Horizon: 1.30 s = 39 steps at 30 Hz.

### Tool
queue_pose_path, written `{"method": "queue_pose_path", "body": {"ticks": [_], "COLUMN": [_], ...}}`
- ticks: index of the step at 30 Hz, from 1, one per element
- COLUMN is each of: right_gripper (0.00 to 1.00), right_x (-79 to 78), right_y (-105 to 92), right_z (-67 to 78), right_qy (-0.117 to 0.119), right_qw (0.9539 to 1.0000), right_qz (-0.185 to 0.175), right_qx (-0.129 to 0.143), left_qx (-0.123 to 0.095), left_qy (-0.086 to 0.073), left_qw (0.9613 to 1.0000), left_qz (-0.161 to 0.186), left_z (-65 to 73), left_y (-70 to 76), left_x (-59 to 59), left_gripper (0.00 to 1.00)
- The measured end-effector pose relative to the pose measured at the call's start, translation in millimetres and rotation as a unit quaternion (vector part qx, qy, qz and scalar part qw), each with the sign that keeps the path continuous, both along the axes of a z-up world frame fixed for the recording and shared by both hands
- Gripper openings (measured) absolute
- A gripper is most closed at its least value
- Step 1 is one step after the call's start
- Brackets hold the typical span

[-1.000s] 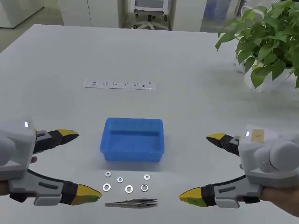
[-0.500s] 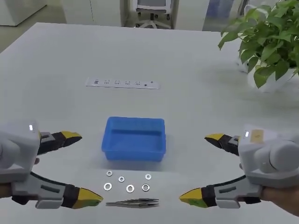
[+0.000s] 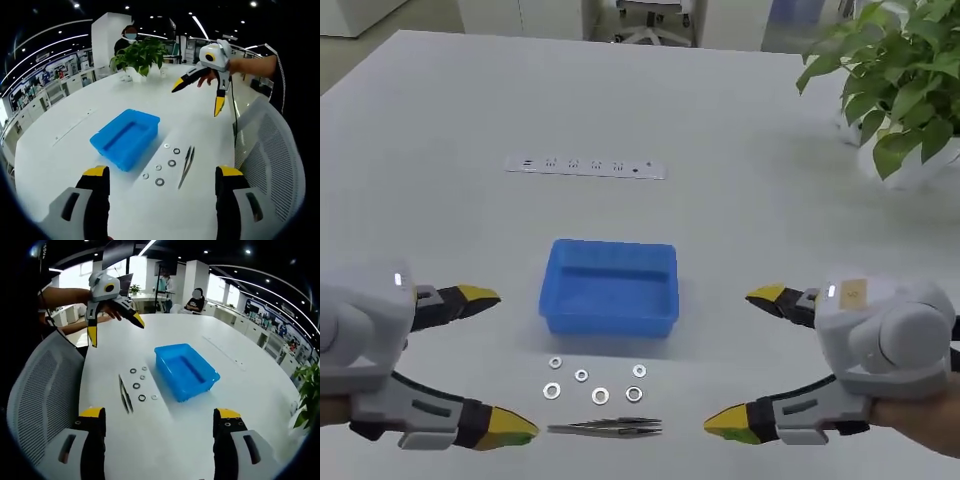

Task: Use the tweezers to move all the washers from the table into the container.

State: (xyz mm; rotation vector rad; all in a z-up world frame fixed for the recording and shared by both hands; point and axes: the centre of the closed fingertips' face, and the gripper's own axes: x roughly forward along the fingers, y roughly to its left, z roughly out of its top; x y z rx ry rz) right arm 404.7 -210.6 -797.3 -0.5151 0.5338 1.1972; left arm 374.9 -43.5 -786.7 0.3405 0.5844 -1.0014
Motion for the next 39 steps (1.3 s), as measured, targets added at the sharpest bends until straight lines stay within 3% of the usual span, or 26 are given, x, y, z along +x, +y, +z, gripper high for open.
{"method": "queue_pose_path", "body": {"ticks": [10,19,23,33,39], "right_gripper": [0.76,0.64,0.59,0.47,0.4], "right_x": [-0.7,-9.9,-13.8,-27.0,-36.1], "right_y": [11.4,26.5,32.6,47.0,50.9], "right_z": [-8.1,-25.4,-32.4,-46.5,-55.6], "right_qy": [-0.011,-0.004,-0.002,0.004,0.006], "right_qw": [0.9994,0.9965,0.994,0.9868,0.9824], "right_qz": [0.032,0.078,0.101,0.152,0.175], "right_qx": [-0.011,-0.03,-0.041,-0.056,-0.067], "left_qx": [0.015,0.035,0.039,0.061,0.087], "left_qy": [0.007,-0.006,-0.01,0.003,0.003], "left_qw": [0.9995,0.998,0.9972,0.993,0.9882], "left_qz": [-0.027,-0.051,-0.062,-0.101,-0.126], "left_z": [-17.1,-29.9,-34.1,-50.4,-61.4], "left_y": [-5.9,-7.5,-9.4,-17.9,-21.6], "left_x": [-1.9,-2.2,-5.0,-18.0,-22.8], "left_gripper": [0.83,0.69,0.61,0.43,0.34]}}
